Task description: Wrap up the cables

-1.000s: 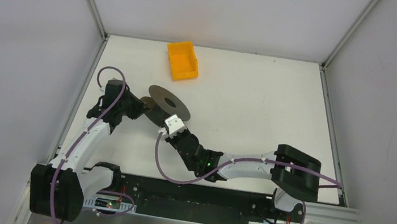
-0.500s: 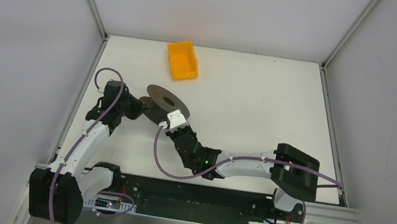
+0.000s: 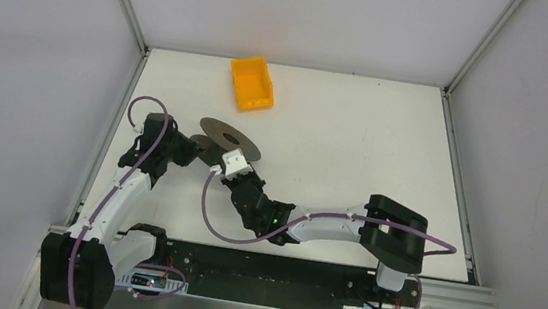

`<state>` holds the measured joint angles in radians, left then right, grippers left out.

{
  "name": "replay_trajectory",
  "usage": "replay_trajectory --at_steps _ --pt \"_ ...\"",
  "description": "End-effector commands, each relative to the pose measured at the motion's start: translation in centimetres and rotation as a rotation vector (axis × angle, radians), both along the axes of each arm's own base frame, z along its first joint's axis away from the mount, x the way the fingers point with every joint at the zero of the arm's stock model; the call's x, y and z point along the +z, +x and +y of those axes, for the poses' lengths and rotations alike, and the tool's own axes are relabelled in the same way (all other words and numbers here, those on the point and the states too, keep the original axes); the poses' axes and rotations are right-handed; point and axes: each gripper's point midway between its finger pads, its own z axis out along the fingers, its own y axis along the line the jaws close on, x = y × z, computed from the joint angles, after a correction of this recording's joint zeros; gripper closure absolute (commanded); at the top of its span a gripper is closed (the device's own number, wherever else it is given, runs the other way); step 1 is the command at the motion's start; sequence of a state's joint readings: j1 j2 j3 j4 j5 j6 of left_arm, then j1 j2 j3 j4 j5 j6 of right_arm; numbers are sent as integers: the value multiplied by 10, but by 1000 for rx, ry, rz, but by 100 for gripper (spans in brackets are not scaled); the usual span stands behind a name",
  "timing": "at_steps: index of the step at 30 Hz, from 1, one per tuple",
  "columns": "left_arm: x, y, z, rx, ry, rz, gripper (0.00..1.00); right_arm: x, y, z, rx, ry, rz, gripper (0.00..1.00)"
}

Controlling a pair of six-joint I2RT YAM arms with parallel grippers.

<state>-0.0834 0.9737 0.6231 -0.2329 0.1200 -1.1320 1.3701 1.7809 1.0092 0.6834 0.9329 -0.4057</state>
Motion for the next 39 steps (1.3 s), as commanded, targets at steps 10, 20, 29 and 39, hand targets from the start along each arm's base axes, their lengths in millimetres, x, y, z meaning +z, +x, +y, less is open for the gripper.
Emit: replay_trajectory --at_steps 10,20,29,39 --pt "20 5 0 28 -49 -71 100 9 7 22 -15 6 -14 100" --pt "21 6 0 29 -43 -74 100 2 7 32 7 -12 -6 100" --pt "19 5 2 39 -39 -71 100 16 11 20 -58 -23 -57 100" --pt "17 4 4 55 -39 -62 100 28 4 16 -87 -59 -127 100"
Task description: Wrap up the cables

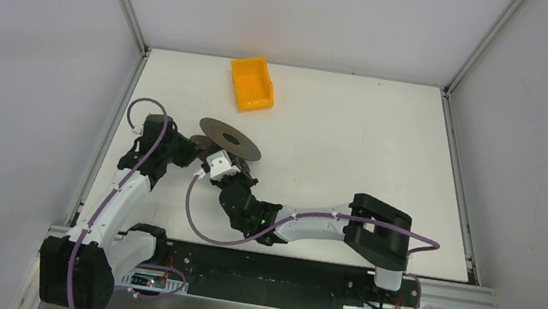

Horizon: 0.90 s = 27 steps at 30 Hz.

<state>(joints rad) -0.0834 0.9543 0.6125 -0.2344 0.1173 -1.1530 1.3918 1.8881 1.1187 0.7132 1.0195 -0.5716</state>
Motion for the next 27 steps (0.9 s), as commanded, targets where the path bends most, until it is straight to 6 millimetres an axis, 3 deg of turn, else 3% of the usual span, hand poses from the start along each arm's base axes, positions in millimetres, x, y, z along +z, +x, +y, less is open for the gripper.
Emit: replay_trajectory --at_steps 1,10,27 --pt "16 6 4 41 -23 -57 100 25 -1 1 -37 62 -45 100" --pt "17 5 5 47 -27 -58 100 18 2 -4 -63 40 -49 100" --pt "20 3 2 40 -42 -67 100 9 15 13 -24 23 -35 100"
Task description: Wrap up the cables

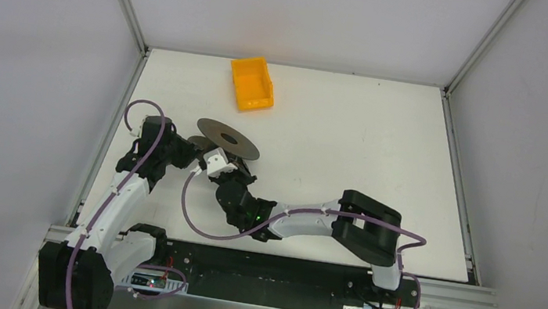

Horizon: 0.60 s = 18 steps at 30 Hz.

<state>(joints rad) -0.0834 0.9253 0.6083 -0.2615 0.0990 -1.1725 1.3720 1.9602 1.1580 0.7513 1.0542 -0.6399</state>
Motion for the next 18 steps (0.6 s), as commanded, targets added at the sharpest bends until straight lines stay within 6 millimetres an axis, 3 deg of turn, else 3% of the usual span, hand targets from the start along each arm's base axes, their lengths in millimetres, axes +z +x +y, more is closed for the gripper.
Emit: replay_trajectory --at_steps 1,9,18 --pt "19 7 -1 13 -38 -72 100 19 -1 13 46 92 0 100" --pt "21 7 -4 -19 -31 -77 100 9 -10 21 190 159 76 100" --pt "26 5 -12 -95 -14 -102 100 8 -4 20 208 166 92 100"
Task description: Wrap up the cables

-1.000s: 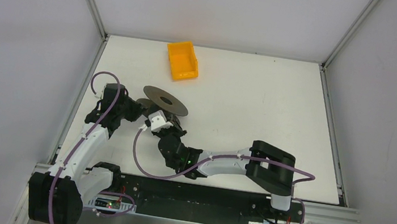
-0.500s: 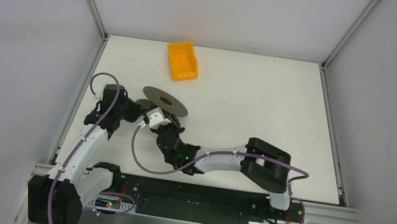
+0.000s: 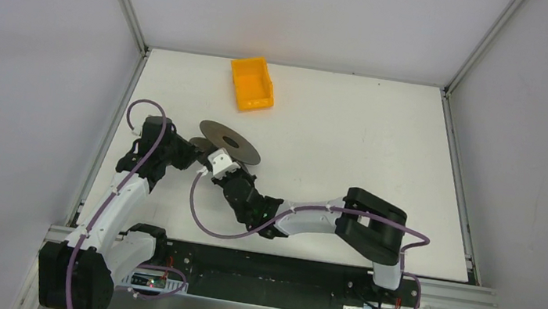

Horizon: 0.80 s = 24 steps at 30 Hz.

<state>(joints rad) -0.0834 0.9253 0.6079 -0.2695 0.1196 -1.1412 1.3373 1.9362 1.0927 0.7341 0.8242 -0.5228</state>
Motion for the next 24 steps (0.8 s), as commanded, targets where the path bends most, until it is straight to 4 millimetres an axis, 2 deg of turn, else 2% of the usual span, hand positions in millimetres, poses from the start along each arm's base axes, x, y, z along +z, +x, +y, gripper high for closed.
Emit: replay_trajectory --at_steps 1,9,16,24 --pt "28 8 -10 -71 -26 -110 100 33 0 4 34 111 -3 100" --pt "29 9 -15 -120 -16 -129 100 31 -4 6 78 121 10 100" --pt "27 10 -18 -148 -10 -137 100 38 -7 -3 77 143 14 89" --pt "23 13 -19 -183 12 -136 100 51 -22 -20 112 161 92 75"
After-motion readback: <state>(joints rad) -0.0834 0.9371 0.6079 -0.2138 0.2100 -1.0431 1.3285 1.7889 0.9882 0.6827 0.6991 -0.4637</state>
